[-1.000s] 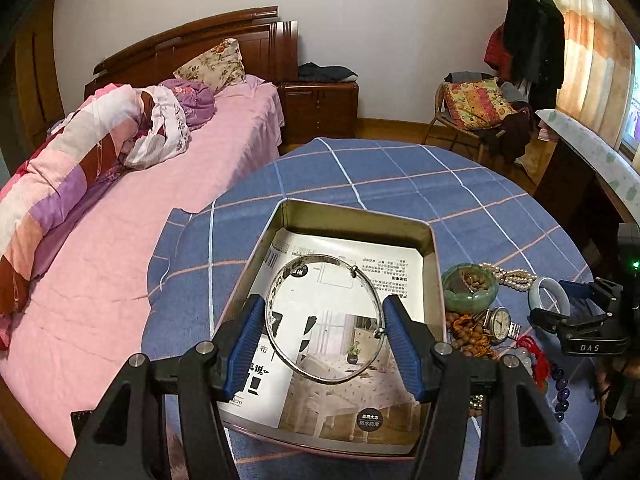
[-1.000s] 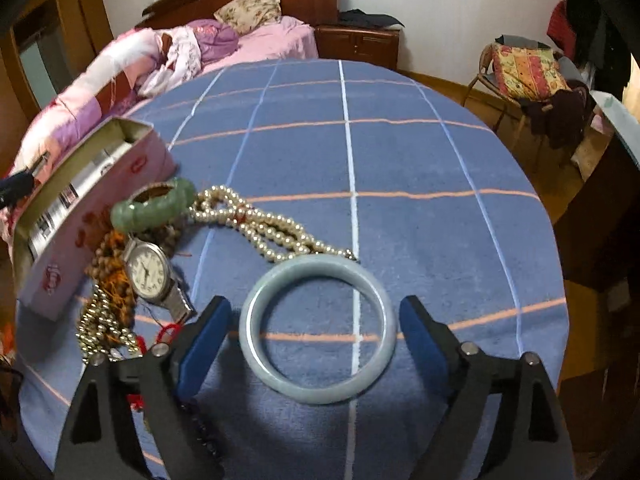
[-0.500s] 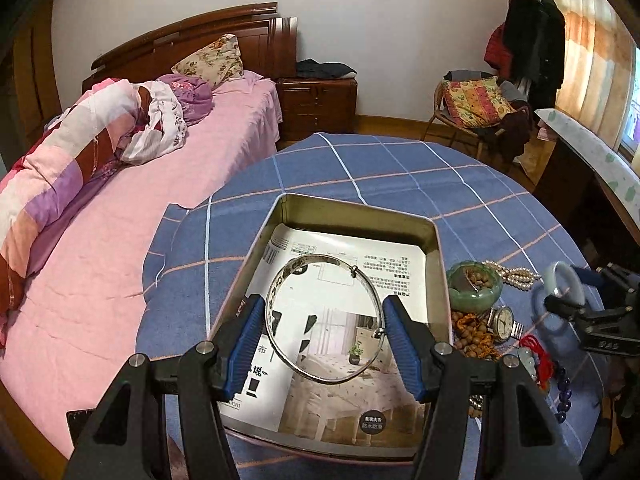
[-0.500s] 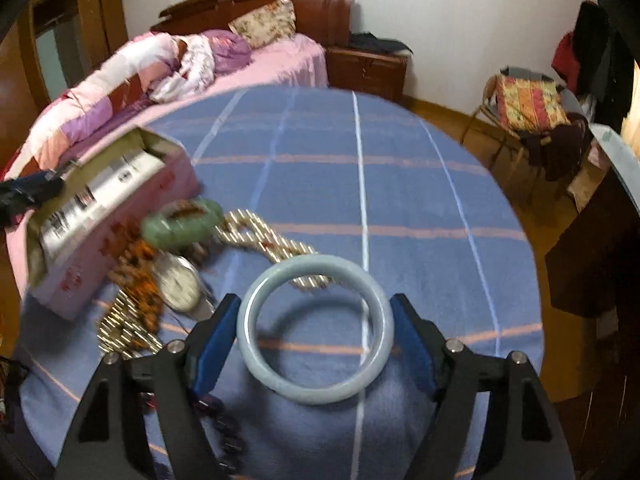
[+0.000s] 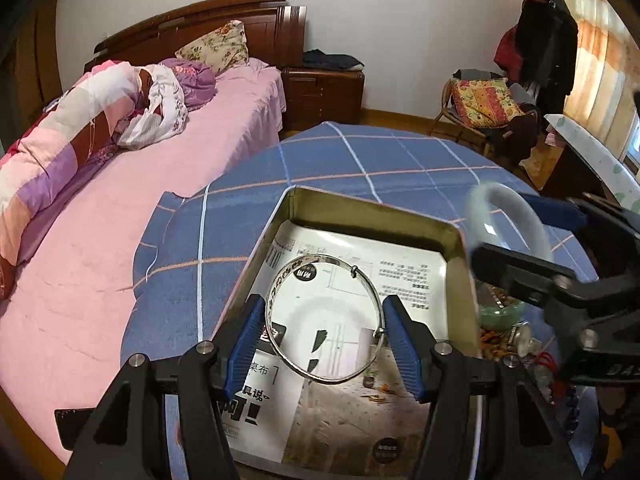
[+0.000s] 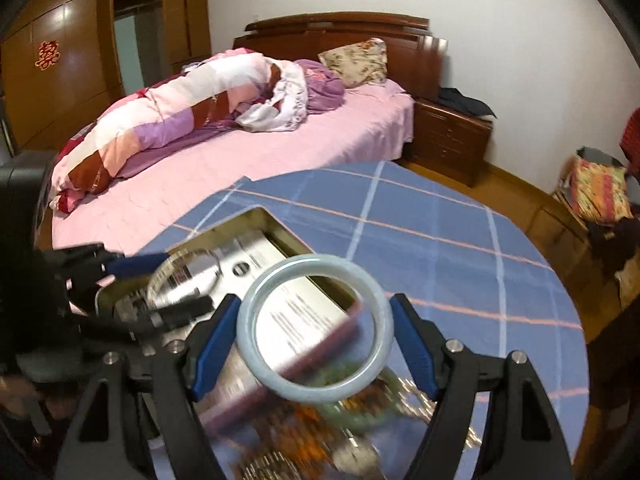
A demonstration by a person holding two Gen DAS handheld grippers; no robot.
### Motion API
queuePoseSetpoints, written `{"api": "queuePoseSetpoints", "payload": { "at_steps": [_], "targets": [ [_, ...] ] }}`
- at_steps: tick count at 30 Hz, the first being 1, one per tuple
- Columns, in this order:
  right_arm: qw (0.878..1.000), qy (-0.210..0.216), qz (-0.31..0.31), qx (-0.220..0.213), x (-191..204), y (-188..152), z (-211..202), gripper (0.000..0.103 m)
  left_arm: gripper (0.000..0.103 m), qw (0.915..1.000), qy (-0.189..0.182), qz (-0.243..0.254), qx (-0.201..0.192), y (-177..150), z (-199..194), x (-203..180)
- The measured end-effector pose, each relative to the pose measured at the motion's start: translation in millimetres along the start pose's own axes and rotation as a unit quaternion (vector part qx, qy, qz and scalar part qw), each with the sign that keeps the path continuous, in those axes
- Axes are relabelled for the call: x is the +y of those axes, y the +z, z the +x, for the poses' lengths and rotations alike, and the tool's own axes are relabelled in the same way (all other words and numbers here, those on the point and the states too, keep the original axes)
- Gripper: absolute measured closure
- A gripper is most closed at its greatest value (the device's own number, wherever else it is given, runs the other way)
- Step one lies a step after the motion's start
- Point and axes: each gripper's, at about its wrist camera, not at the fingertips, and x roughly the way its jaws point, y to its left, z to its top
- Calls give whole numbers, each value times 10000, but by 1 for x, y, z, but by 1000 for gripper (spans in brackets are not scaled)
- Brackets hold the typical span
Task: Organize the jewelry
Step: 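Carry the pale jade bangle into the tin and release with right gripper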
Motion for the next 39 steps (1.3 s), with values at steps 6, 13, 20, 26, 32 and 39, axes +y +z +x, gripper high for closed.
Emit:
{"api": "queuePoseSetpoints", "payload": {
  "at_steps": [6,13,20,26,32,39],
  "targets": [
    [9998,60,80,160,5,2,31,25,42,9999,51,-65,62,-3,8,5],
    [9996,-4,-23,269,7,-3,39,25,41,9996,258,35,108,-7,14,2],
    [9996,77,30,280,3,-5,35,24,37,9996,266,-22,120,-8,13,2],
    [9991,64,163,385,-2,-6,38,23,34,9996,257,-28,140,-8,14,1],
    [9972,93,358,643,-8,-17,45,24,33,9990,246,282,257,-13,15,-6],
    [9973,192,568,420,-26,-19,12,24,30,9998,92,-161,-9,-13,2,7]
  ]
}}
